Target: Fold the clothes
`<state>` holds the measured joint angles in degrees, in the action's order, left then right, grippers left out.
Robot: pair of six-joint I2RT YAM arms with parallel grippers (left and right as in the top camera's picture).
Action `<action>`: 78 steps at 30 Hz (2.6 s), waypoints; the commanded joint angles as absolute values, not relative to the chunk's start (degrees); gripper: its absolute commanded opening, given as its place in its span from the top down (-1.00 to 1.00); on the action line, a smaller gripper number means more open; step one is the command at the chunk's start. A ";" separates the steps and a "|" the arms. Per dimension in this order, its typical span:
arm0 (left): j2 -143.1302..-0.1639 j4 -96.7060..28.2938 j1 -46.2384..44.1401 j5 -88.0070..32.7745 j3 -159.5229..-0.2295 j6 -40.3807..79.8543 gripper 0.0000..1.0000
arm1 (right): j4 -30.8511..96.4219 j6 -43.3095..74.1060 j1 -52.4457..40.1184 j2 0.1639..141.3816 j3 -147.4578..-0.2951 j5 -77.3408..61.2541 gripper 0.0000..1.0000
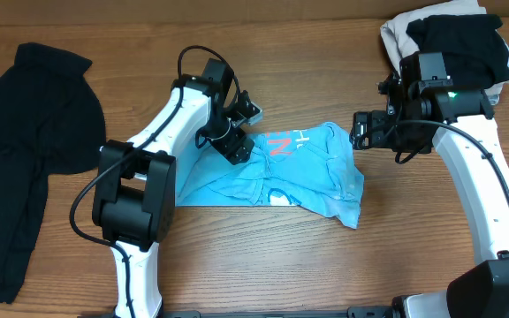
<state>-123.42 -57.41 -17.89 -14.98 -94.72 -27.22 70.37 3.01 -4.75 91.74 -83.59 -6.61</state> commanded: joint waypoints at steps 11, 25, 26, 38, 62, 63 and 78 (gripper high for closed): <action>-123.98 -61.23 -12.75 -21.47 -99.04 -23.03 -0.26 | 69.67 3.22 -4.82 91.53 -83.88 -6.46 -1.00; -125.34 -60.86 -12.75 -22.37 -97.56 -24.45 0.18 | 69.04 3.20 -4.80 91.53 -81.06 -6.44 -1.00; -125.36 -60.66 -12.75 -22.09 -97.34 -24.45 0.16 | 69.04 3.22 -4.80 91.53 -81.06 -6.44 -1.00; -125.36 -58.11 -12.80 -22.13 -95.77 -24.49 0.18 | 68.73 3.22 -4.82 91.53 -81.06 -6.46 -1.00; -125.36 -55.86 -12.88 -22.55 -94.61 -24.60 0.92 | 67.55 3.20 -4.82 91.53 -81.06 -6.46 -1.00; -125.36 -55.83 -12.88 -22.57 -94.61 -24.58 0.92 | 67.55 3.22 -4.82 91.53 -81.06 -6.46 -1.00; -121.82 -76.77 -14.20 -27.64 -108.71 -23.88 0.92 | 66.89 3.22 -4.82 91.53 -81.06 -6.48 -1.00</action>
<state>-124.33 -74.83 -12.73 -22.57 -105.78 -24.32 67.09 3.01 -4.75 91.72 -81.25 -6.63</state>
